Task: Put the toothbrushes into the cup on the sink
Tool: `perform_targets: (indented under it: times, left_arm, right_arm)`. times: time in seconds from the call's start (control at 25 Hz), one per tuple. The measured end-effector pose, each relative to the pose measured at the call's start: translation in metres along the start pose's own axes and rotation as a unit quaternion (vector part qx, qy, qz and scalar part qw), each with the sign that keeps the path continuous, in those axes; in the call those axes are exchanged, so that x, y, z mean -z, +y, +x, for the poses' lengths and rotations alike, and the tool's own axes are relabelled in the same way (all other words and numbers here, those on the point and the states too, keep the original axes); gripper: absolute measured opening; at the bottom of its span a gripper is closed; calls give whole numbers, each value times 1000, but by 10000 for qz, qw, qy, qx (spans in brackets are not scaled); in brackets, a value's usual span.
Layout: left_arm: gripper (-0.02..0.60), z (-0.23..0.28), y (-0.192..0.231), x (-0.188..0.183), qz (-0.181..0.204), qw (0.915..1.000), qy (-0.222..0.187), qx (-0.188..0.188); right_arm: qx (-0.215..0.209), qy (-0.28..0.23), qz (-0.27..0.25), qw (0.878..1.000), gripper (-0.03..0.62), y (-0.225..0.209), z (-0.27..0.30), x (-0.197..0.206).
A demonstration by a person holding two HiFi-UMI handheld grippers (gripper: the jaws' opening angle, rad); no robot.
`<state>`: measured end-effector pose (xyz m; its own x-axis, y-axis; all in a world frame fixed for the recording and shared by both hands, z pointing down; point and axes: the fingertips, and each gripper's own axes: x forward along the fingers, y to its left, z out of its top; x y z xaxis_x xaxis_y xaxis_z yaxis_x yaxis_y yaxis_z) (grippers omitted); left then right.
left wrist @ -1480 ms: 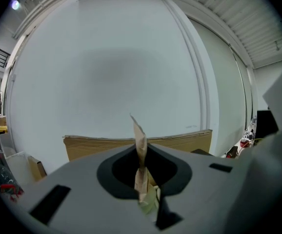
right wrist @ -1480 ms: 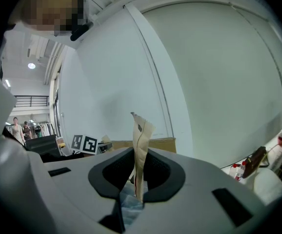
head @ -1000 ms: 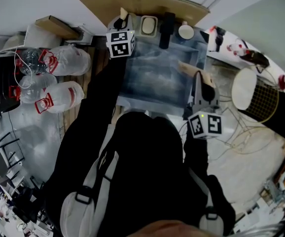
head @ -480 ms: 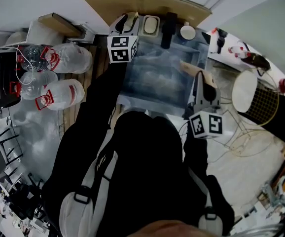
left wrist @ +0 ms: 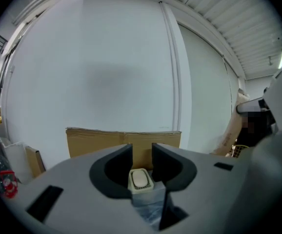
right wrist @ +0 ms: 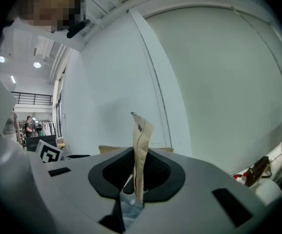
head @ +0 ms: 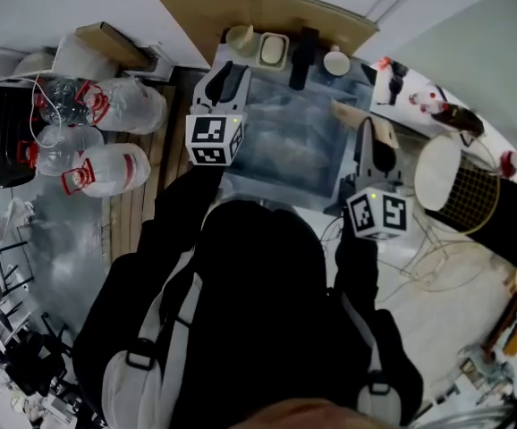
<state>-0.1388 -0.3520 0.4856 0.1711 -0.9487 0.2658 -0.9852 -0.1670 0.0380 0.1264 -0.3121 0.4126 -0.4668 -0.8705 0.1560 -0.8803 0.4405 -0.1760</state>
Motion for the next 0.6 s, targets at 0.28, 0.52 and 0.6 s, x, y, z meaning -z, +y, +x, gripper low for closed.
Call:
perform_targets:
  times: [0.28,0.52,0.6]
  left_arm:
    - [5,-55,-16,-5,-24,9996,-16,-273]
    - [2,-82,-42,-2,74,9999,-58,-122]
    - [2,-88,-48,3,74,9999,4,-96]
  right_arm:
    - [-42,-136,-91,9999,49,-2,15,-10]
    - [125,-160,-206,9996,49,-18,45,-5]
    - [220,-132,-176,9995,49,-26,62,-3]
